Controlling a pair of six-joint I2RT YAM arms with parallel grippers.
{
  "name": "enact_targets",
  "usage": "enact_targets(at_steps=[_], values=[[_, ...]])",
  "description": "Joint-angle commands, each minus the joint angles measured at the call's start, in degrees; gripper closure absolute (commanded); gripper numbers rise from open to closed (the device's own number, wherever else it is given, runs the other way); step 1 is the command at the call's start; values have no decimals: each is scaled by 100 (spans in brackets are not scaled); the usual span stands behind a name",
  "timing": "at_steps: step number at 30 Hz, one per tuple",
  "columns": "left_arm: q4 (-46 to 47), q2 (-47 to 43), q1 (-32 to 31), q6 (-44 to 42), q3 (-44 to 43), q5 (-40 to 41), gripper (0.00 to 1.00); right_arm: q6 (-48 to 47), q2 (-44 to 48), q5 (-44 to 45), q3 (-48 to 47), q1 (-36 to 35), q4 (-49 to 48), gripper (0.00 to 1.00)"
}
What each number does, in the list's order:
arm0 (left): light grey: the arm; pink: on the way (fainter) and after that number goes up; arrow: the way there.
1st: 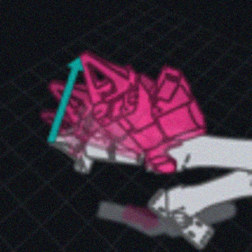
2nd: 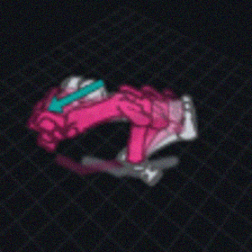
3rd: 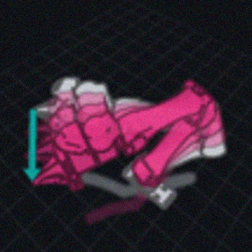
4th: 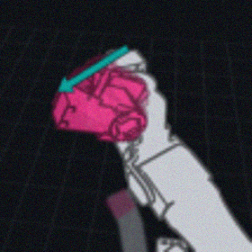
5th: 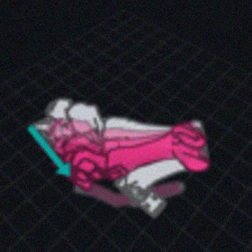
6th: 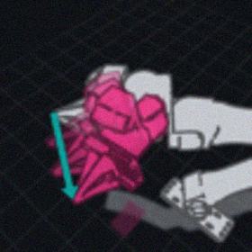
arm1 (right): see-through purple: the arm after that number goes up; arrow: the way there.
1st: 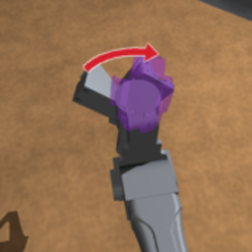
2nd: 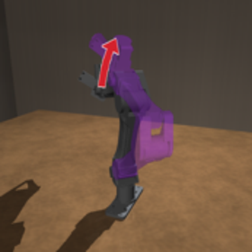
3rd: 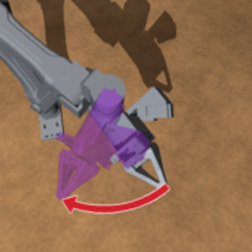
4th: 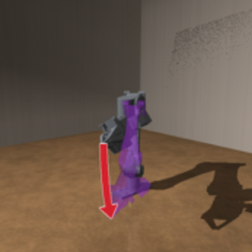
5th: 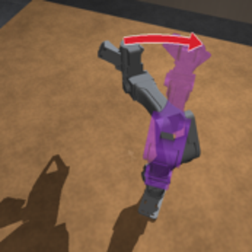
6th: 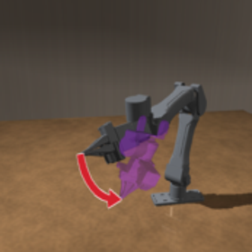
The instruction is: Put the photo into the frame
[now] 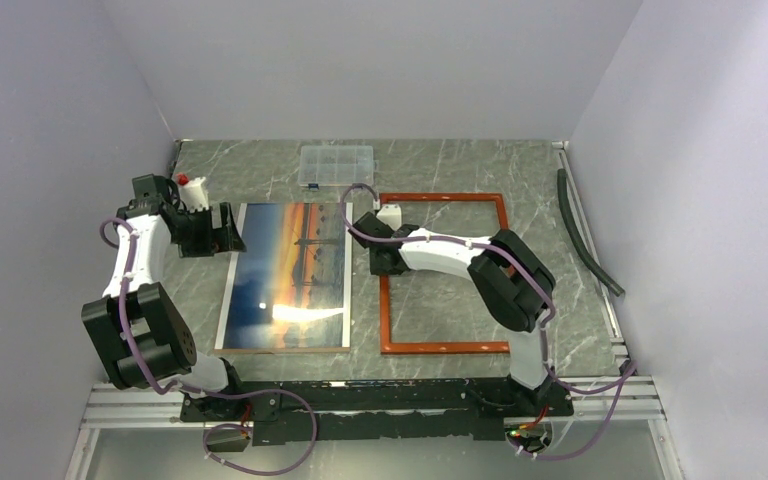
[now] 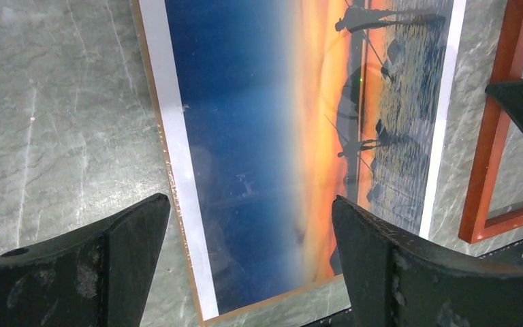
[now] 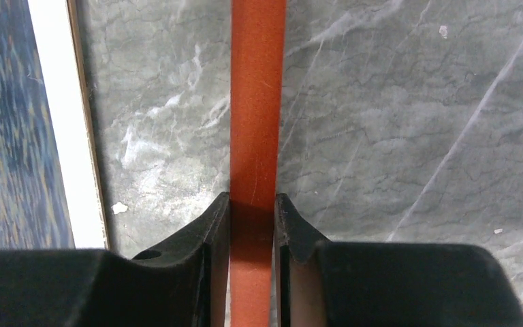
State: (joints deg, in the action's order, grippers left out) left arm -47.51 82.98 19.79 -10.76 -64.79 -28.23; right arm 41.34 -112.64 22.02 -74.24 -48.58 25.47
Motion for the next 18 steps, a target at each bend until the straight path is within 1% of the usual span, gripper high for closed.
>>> enact_targets(at_steps=[1,2,4,6,8,12,18], values=[[15,-131,-176,-221,95,-13,5,262,248,-98,-23,-20,207,79],[32,-154,-234,-213,129,36,5,378,393,-66,-70,-16,338,80],[73,-176,-498,-51,138,418,5,619,667,68,-252,-28,676,84],[35,-169,-951,63,134,784,5,773,995,115,-337,-49,839,86],[58,-176,-1241,162,170,928,5,864,1342,127,-346,-71,947,86],[73,-248,-1353,276,205,580,5,982,1874,16,-436,-73,1200,89],[-135,-687,-1397,245,244,65,5,1099,2310,-639,-560,-73,1227,94]])
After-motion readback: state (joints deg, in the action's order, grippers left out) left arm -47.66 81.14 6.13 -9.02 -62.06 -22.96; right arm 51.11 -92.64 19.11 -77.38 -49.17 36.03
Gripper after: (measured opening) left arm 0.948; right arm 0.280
